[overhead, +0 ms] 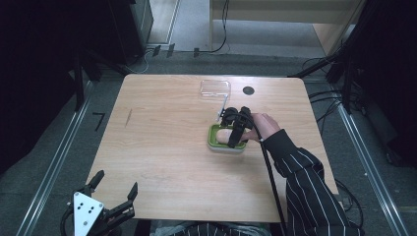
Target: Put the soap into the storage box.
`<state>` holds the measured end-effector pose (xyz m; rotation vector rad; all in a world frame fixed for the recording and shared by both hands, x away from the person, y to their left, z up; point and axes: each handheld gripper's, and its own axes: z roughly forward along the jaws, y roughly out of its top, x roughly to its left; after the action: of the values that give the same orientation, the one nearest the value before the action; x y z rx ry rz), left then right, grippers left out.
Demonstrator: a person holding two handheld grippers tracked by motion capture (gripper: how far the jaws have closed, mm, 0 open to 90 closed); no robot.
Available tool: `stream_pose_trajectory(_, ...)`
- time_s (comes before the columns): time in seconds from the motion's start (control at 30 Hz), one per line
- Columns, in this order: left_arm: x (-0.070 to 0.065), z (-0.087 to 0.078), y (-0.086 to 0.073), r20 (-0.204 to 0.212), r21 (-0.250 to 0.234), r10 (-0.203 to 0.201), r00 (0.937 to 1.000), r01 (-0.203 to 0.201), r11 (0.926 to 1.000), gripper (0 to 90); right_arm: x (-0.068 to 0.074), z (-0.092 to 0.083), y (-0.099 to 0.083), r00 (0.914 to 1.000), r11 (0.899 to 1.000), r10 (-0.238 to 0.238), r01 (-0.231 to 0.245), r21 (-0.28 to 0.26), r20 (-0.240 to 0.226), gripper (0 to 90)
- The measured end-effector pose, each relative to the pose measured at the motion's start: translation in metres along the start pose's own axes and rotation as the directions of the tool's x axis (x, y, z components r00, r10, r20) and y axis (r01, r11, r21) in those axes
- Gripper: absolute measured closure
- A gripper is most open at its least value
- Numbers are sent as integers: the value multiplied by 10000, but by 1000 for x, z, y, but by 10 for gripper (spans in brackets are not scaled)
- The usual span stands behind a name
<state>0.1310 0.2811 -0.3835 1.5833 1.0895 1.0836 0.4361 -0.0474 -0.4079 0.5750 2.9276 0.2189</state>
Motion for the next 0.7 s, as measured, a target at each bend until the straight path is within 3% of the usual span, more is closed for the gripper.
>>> stream_pose_trajectory(0.2,-1,2,0,138,48,151,9998,-151,9999,96,7,-5,-10,9979,9982,587,-590,130,257,25)
stream_pose_trajectory(0.4,0,1,0,96,-30,32,9999,-31,10000,96,12,-12,-22,9931,9940,1072,-1080,142,469,29)
stream_pose_trajectory(0.7,-2,5,1,230,-43,89,9997,-88,10000,96,22,-20,-43,9756,9777,2083,-2096,122,700,40)
